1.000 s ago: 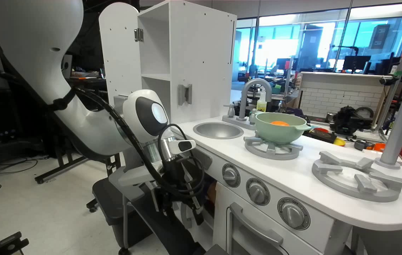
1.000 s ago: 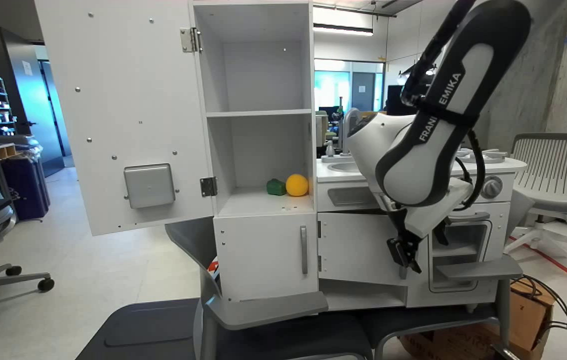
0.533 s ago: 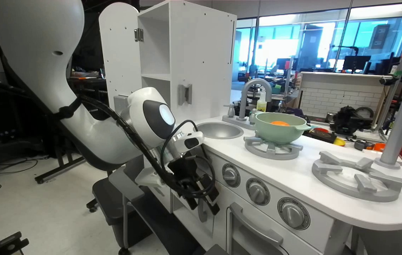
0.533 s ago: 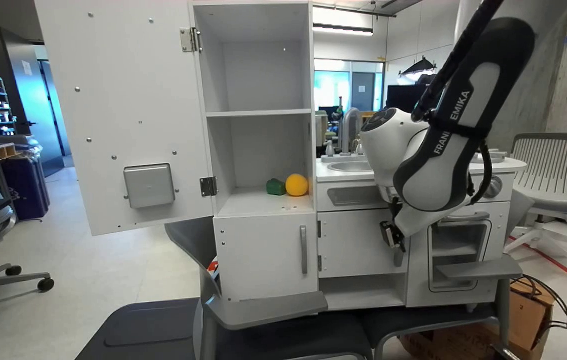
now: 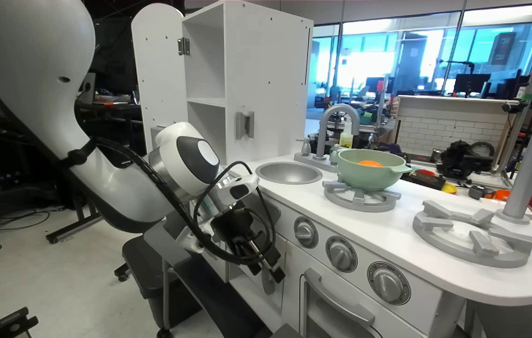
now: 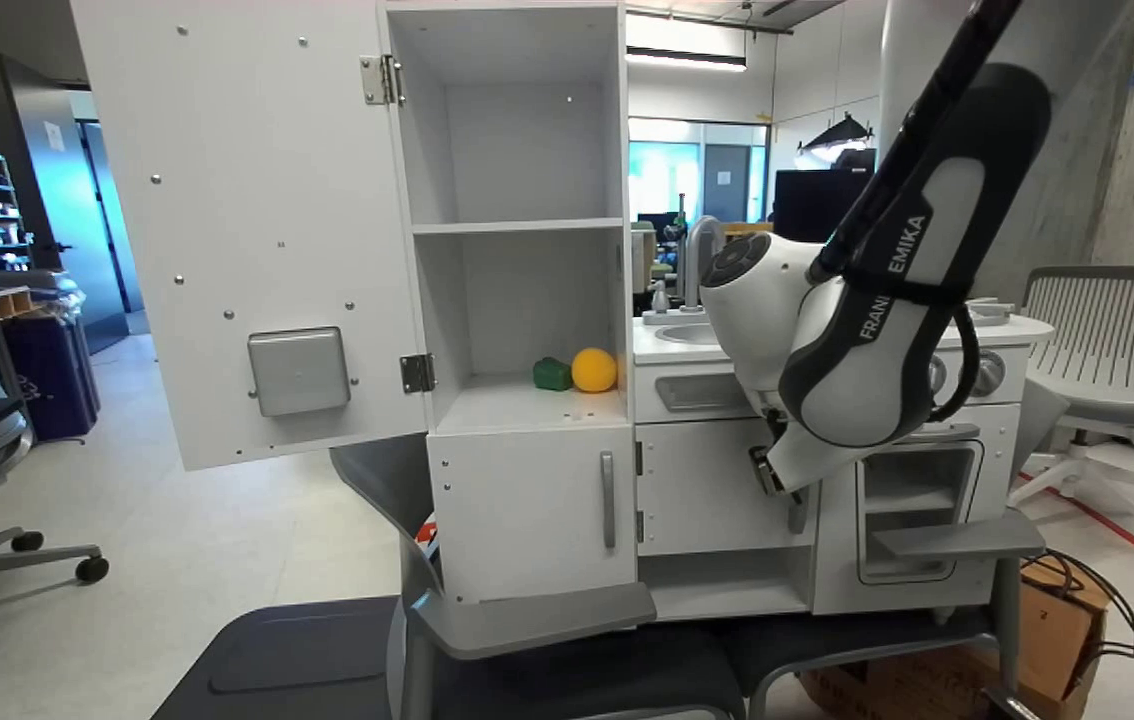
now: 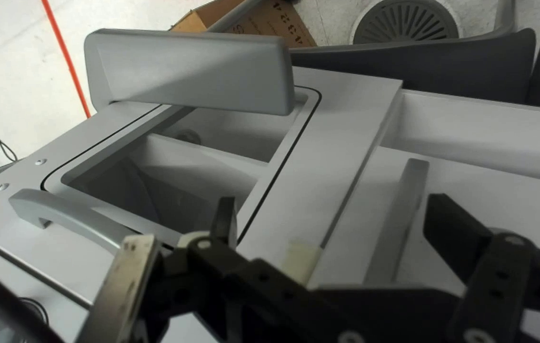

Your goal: Put the sponge and bottle in the open cabinet and then close the cabinet door

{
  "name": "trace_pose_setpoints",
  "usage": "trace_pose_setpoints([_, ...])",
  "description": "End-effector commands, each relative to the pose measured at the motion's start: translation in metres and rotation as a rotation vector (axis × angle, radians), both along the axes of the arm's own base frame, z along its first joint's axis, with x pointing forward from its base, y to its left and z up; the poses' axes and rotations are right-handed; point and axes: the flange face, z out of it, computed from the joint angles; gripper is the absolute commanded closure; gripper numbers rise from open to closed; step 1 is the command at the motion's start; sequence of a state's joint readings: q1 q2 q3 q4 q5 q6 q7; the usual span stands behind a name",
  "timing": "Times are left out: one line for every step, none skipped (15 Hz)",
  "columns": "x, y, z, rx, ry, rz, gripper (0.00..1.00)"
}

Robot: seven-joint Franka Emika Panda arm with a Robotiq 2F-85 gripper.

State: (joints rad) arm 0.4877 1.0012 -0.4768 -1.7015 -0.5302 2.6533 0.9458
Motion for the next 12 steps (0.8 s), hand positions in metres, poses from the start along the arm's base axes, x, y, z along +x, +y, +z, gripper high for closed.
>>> trace_pose_setpoints([-0.004, 0.015, 0.03, 0.079, 0.071, 0.116, 0.0])
trace_pose_setpoints([-0.01, 0.024, 0.042, 0.097, 0.09, 0.163, 0.0])
trace_pose_setpoints([-0.016, 0.033, 0.054, 0.111, 0.114, 0.206, 0.0])
trace_pose_setpoints([-0.027, 0.046, 0.066, 0.126, 0.13, 0.254, 0.0])
trace_pose_setpoints([-0.039, 0.057, 0.076, 0.142, 0.148, 0.3, 0.0])
trace_pose_setpoints([-0.054, 0.068, 0.087, 0.158, 0.166, 0.346, 0.0])
trace_pose_setpoints([-0.067, 0.079, 0.095, 0.172, 0.187, 0.389, 0.0])
trace_pose_setpoints([-0.082, 0.085, 0.103, 0.188, 0.214, 0.432, 0.0])
trace_pose_setpoints([-0.097, 0.09, 0.111, 0.204, 0.239, 0.473, 0.0])
trace_pose_setpoints([-0.114, 0.097, 0.119, 0.221, 0.263, 0.516, 0.0])
trace_pose_setpoints([-0.13, 0.1, 0.126, 0.236, 0.283, 0.56, 0.0])
trace_pose_setpoints([-0.147, 0.104, 0.134, 0.251, 0.3, 0.605, 0.0])
